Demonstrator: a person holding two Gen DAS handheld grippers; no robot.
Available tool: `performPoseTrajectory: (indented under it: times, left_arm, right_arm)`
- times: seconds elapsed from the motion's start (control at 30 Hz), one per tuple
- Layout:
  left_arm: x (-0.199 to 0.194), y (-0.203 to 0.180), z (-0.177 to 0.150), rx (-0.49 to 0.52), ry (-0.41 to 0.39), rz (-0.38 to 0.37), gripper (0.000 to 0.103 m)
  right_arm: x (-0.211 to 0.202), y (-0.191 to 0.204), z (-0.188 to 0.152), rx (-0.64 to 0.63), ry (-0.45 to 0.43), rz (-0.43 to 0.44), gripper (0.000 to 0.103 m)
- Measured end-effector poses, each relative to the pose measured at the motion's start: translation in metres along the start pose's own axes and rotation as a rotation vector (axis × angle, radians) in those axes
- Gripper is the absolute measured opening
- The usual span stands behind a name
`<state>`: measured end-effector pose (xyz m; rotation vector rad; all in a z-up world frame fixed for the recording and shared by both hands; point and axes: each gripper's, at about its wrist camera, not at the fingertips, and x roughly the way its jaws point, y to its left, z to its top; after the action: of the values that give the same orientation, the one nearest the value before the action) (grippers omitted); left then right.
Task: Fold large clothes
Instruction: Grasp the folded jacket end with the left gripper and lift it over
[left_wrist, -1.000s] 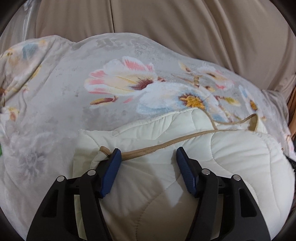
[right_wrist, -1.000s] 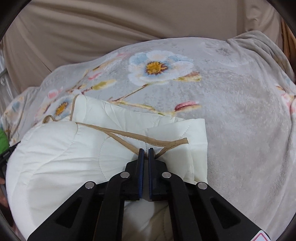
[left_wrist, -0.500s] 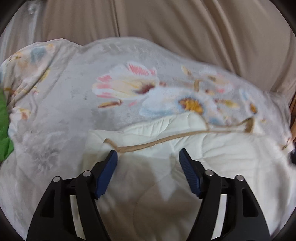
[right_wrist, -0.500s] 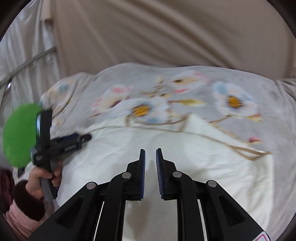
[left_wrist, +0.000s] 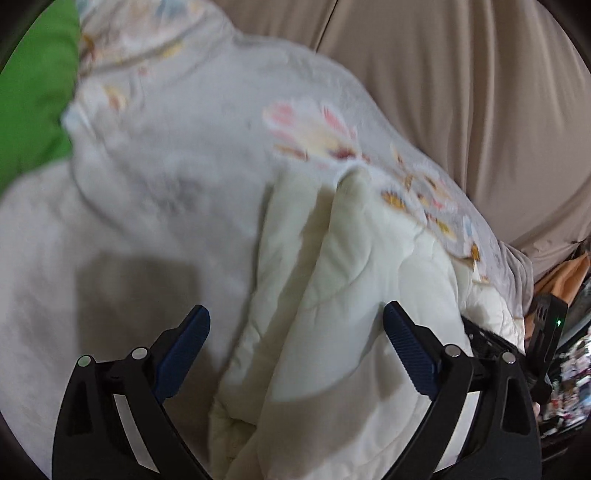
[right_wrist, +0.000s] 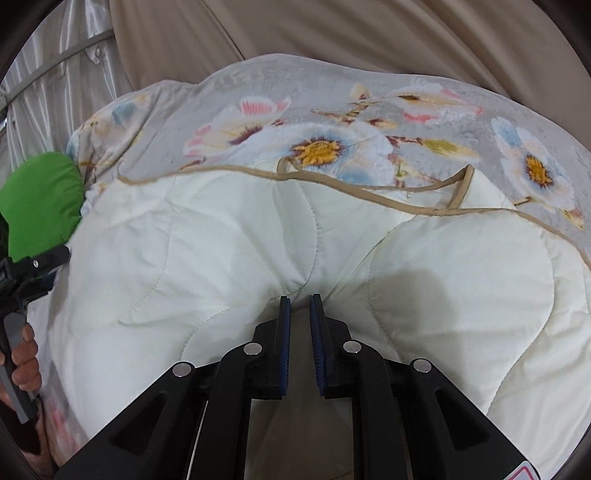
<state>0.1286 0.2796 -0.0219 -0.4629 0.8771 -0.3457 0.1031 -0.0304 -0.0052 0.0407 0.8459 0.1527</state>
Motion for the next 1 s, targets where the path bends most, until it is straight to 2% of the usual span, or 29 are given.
performPoseTrajectory:
  times: [0.07, 0.13, 0.23, 0.27, 0.3, 0.37, 0.47, 0.6, 0.7, 0.77, 0.87, 1.0]
  left_arm:
    - [0.015, 0.001, -0.005, -0.029, 0.039, -0.040, 0.095]
    - [0.018, -0.004, -0.004, -0.019, 0.025, -0.038, 0.096]
    - [0.025, -0.015, -0.001, 0.000, 0.051, -0.061, 0.094]
    - [0.028, -0.018, 0.000, 0.000, 0.064, -0.080, 0.084]
    - [0.029, -0.021, 0.001, -0.004, 0.068, -0.092, 0.078]
    - [0.026, -0.026, 0.002, -0.003, 0.064, -0.132, 0.047]
    - [0.008, -0.043, 0.004, 0.020, 0.018, -0.162, 0.024]
    - [-0.035, -0.081, 0.007, 0.084, -0.085, -0.229, 0.020]
    - [-0.057, -0.112, 0.006, 0.154, -0.123, -0.250, 0.019]
    - [-0.069, -0.131, 0.004, 0.204, -0.138, -0.255, 0.019]
    - [-0.079, -0.153, -0.001, 0.268, -0.157, -0.249, 0.019]
    - [-0.083, -0.182, -0.008, 0.338, -0.179, -0.218, 0.020]
  right_arm:
    - [0.004, 0.003, -0.003, -0.016, -0.007, -0.016, 0.013]
    - [0.006, 0.005, -0.005, -0.029, -0.015, -0.029, 0.013]
    - [0.009, 0.007, -0.005, -0.045, -0.024, -0.040, 0.013]
    - [0.009, 0.007, -0.005, -0.047, -0.028, -0.039, 0.013]
    - [0.009, 0.006, -0.005, -0.047, -0.032, -0.036, 0.013]
    - [0.010, 0.004, -0.004, -0.043, -0.033, -0.027, 0.013]
    - [0.010, 0.002, -0.003, -0.034, -0.032, -0.004, 0.013]
    - [0.003, -0.011, 0.002, 0.031, -0.028, 0.090, 0.013]
    - [-0.024, -0.028, 0.004, 0.141, -0.028, 0.206, 0.013]
    - [-0.054, -0.033, -0.002, 0.137, -0.031, 0.212, 0.012]
    - [-0.097, -0.033, -0.024, 0.068, -0.024, 0.201, 0.012]
    - [-0.106, -0.037, -0.055, 0.077, 0.030, 0.214, 0.011]
